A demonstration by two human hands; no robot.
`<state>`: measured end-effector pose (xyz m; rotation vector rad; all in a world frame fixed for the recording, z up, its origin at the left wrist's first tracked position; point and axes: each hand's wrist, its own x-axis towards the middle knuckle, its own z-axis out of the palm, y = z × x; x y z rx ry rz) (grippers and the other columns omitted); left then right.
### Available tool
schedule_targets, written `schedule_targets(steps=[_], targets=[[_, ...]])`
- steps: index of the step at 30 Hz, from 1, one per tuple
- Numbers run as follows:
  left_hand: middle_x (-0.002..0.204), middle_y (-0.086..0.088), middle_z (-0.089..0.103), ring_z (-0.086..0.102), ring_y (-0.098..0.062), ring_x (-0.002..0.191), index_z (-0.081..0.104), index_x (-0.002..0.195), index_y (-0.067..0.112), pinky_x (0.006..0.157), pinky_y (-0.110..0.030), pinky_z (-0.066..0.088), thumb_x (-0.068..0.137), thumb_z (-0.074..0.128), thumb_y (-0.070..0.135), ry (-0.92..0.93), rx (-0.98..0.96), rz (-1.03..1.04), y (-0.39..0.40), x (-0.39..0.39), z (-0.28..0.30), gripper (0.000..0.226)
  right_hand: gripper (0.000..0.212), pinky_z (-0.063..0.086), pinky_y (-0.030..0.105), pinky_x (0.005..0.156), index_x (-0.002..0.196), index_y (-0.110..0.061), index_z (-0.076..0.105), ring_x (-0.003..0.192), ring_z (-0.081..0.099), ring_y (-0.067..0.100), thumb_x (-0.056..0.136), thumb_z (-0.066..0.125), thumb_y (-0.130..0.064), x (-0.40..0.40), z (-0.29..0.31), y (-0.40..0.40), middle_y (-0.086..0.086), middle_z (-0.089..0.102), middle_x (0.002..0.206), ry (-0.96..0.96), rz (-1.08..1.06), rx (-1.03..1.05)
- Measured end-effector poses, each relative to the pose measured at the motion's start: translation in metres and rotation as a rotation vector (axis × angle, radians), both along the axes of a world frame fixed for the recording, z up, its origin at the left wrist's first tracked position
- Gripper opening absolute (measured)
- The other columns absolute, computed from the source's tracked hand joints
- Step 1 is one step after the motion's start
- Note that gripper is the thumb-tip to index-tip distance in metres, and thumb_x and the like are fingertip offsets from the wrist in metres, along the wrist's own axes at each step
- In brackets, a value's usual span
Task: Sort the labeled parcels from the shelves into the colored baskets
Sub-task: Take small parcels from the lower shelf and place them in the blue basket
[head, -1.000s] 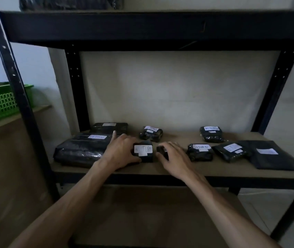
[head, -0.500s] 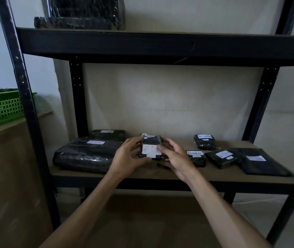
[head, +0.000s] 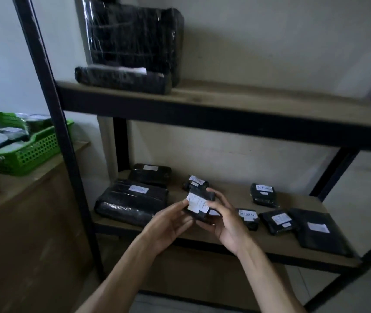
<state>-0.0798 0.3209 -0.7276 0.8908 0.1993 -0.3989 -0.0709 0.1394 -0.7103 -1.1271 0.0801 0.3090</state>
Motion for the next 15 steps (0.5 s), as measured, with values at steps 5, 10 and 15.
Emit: schedule_targets(steps=[5,10,15], targets=[[0.111,-0.013,0.072,0.071,-0.022,0.096,0.072,0.119,0.006,0.091,-0.031,0.058,0.088,0.073,0.026,0.117,-0.071,-0.016,0.024,-0.054,0.099,0.037,0.022,0.062,0.043,0.073,0.112,-0.019,0.067,0.089,0.071,0.034,0.095,0.059,-0.008,-0.047,0.098,0.017,0.015,0.074,0.099,0.205,0.018,0.055],[0.119,-0.019,0.069,0.067,-0.023,0.102,0.071,0.122,0.008,0.097,-0.033,0.055,0.084,0.075,0.027,0.188,-0.041,0.037,0.068,-0.108,0.2,0.042,0.02,0.061,0.041,0.07,0.117,-0.016,0.065,0.091,0.069,0.034,0.097,0.063,-0.016,-0.093,0.2,0.056,0.018,0.071,0.105,0.306,0.099,0.027],[0.113,-0.023,0.07,0.07,-0.025,0.096,0.069,0.122,0.001,0.092,-0.032,0.058,0.086,0.074,0.023,0.243,-0.011,0.109,0.137,-0.13,0.273,0.043,0.022,0.061,0.047,0.078,0.119,-0.014,0.06,0.092,0.072,0.031,0.099,0.062,-0.024,-0.112,0.271,0.126,0.014,0.067,0.108,0.263,0.136,-0.066]])
